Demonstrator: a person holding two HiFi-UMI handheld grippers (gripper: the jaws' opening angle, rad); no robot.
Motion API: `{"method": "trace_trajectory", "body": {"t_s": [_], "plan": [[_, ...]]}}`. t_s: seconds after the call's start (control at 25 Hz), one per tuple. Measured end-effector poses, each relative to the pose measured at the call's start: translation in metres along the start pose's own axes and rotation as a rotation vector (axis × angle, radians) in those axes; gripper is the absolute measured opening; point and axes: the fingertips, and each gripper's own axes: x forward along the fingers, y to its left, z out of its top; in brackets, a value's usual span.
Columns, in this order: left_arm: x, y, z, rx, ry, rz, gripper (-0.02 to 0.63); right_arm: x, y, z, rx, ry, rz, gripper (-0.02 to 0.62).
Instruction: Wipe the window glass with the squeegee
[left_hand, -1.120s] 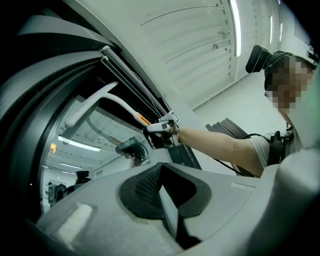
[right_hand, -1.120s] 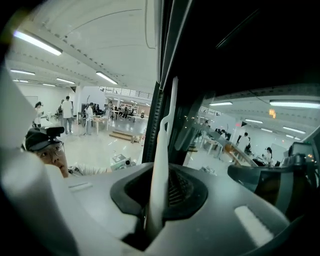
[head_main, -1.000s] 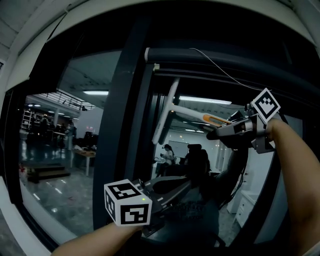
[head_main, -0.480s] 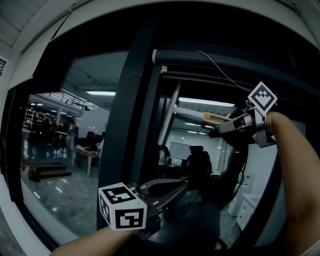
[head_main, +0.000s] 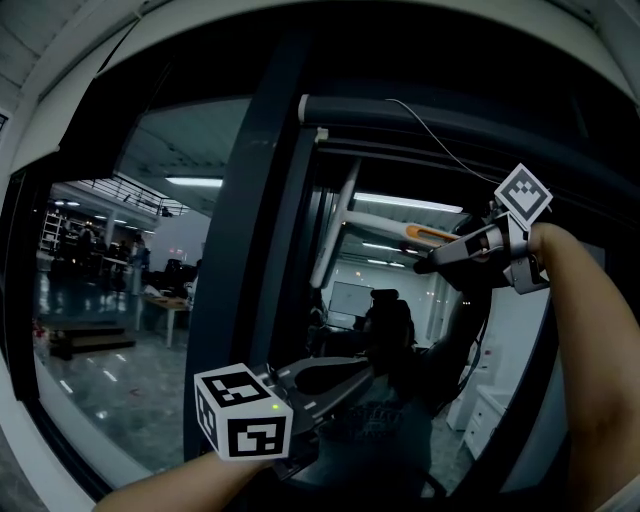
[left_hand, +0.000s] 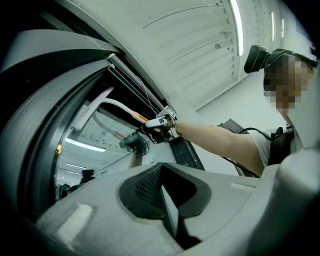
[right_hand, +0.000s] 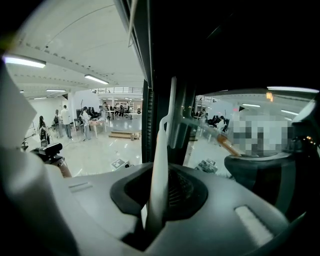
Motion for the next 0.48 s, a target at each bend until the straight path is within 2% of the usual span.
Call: {"method": "trace_trajectory", "body": {"t_s": [0.48], "plan": [[0.012,0.007,0.004,0.007,-0.009,-0.037,-0.003,-0.011,-0.014,0.001,0.011,-0.032,-0.025,0.044]]}}
